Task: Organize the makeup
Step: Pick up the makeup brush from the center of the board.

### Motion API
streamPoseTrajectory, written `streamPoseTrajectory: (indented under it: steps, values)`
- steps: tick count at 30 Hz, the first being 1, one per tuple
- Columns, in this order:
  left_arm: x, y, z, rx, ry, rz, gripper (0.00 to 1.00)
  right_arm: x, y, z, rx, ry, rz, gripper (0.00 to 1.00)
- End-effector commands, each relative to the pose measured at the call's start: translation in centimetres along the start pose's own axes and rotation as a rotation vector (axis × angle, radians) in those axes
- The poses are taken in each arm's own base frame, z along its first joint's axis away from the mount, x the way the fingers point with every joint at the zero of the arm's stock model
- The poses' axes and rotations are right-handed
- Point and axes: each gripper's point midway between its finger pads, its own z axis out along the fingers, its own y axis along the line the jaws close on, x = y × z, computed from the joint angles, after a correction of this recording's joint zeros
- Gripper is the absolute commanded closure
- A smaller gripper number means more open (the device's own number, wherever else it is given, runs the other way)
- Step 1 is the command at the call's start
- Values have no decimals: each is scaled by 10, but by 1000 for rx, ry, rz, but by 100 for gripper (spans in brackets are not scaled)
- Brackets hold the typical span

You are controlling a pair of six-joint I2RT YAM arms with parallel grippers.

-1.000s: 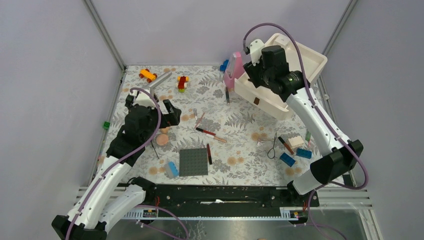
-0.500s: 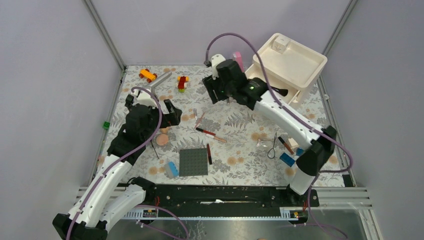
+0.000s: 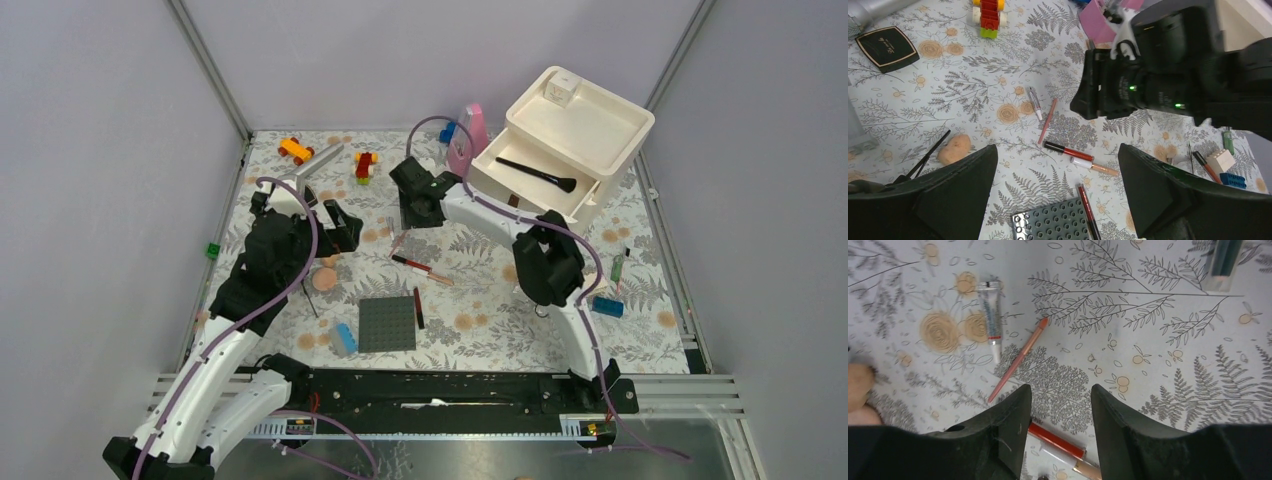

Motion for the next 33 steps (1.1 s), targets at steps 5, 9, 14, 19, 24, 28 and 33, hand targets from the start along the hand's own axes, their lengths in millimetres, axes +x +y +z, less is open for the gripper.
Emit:
streamPoseTrajectory:
  steps: [5, 9, 14, 19, 24, 28, 33]
  values:
    - [-17, -15, -4, 71, -65, -21, 1, -14, 11, 25, 49, -31, 159, 48]
    - [-17, -15, -4, 75, -67, -22, 1, -17, 17, 35, 64, -31, 158, 48]
    - [-17, -15, -5, 76, -67, -23, 1, -10, 15, 46, 115, -3, 122, 50]
    - [-18, -15, -5, 76, -69, -23, 1, -1, 19, 53, 141, 10, 78, 53]
    - [-17, -15, -5, 75, -70, -23, 1, 8, 23, 58, 133, 30, 51, 52]
    - [-18, -15, -5, 75, -70, -24, 1, 14, 27, 60, 130, 40, 26, 51]
    - [-17, -14, -5, 71, -68, -23, 1, 26, 29, 65, 140, 68, -40, 50]
